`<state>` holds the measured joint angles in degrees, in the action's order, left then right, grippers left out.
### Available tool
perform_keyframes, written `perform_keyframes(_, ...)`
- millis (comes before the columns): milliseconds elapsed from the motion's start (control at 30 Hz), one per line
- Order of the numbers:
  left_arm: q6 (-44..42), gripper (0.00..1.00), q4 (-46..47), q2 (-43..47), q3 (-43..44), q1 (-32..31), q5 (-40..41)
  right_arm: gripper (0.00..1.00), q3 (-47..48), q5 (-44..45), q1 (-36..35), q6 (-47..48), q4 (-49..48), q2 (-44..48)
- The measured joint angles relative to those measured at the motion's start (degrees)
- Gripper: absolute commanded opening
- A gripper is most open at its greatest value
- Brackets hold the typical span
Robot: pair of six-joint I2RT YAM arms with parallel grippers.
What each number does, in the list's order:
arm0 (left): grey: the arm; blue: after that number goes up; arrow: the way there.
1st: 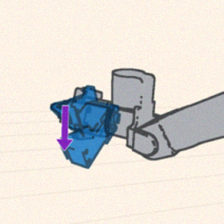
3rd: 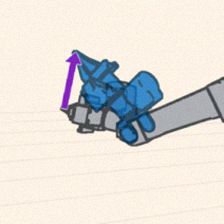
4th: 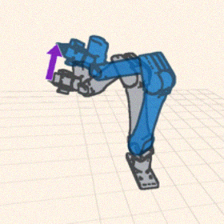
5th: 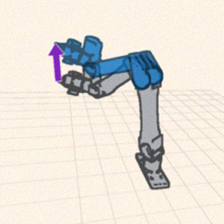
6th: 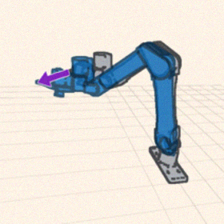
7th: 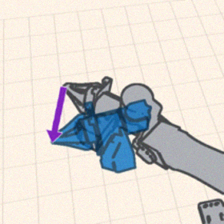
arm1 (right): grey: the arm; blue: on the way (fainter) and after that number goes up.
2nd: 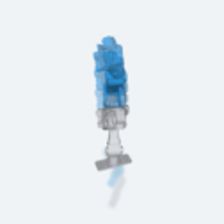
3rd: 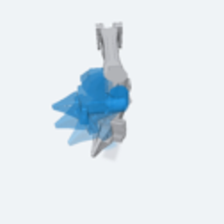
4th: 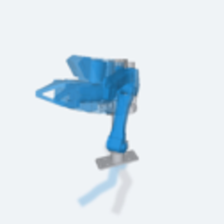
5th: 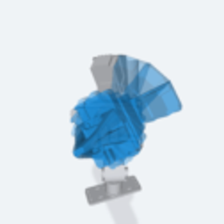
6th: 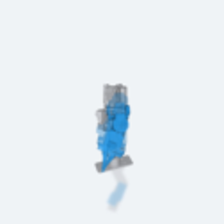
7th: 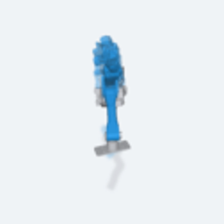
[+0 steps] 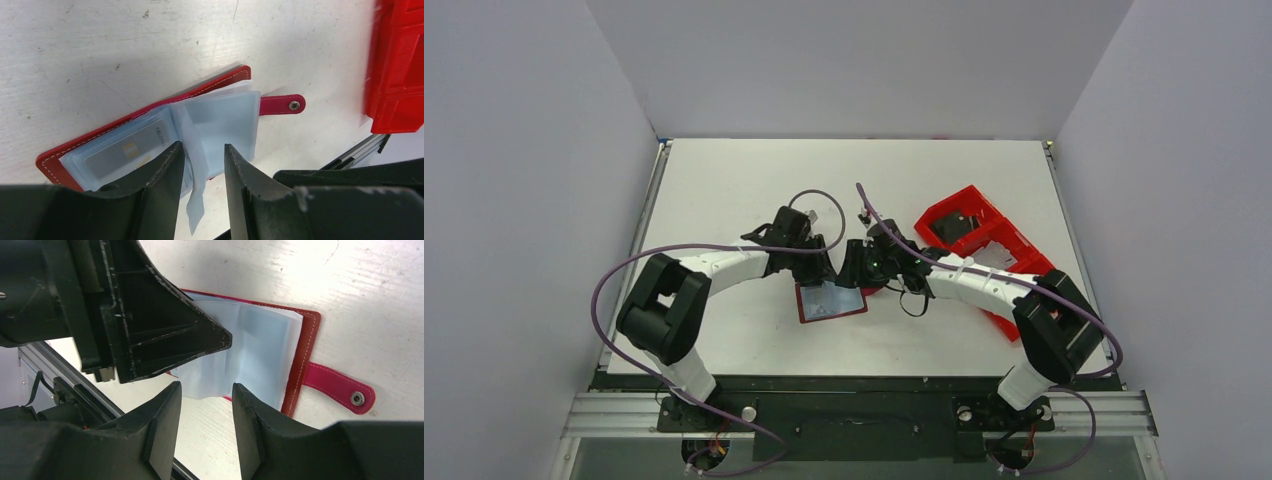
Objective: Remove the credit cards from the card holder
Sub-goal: Remove the credit card from the card holder.
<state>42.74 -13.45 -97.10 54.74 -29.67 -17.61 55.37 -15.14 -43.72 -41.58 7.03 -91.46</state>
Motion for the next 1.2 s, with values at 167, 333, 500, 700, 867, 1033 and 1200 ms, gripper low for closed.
perform_keyframes(167, 0.09, 0.33, -0.02, 0.0, 0.92, -0.68, -0.68, 0.38, -1.44, 0.92, 0.7, 0.0, 0.98, 1.29)
perform_keyframes(333, 0.13, 0.33, -0.02, -0.33, 2.43, -1.73, -0.92, 0.38, -3.26, 2.38, 1.9, 0.0, 1.88, 5.6)
perform_keyframes(500, 0.26, 0.33, 0.33, -2.78, 4.55, -3.04, -1.14, 0.37, -4.37, 4.07, 2.62, -0.02, 2.27, 9.75)
perform_keyframes(700, 0.68, 0.33, 0.87, -7.58, 5.44, -4.17, -1.38, 0.37, -5.66, 4.98, 2.84, -0.02, 2.86, 11.26)
perform_keyframes(867, 1.2, 0.33, 1.25, -8.26, 5.97, -4.52, -2.14, 0.37, -6.67, 5.31, 2.84, -0.22, 3.58, 11.32)
perform_keyframes(1033, 1.01, 0.33, 0.17, -7.78, 6.16, -4.48, -1.25, 0.37, -6.67, 5.27, 2.82, -0.52, 3.8, 11.32)
perform_keyframes(1200, 0.09, 0.33, -3.41, -3.58, 6.16, -3.52, 1.09, 0.36, -6.38, 4.85, 2.14, -1.07, 3.8, 10.95)
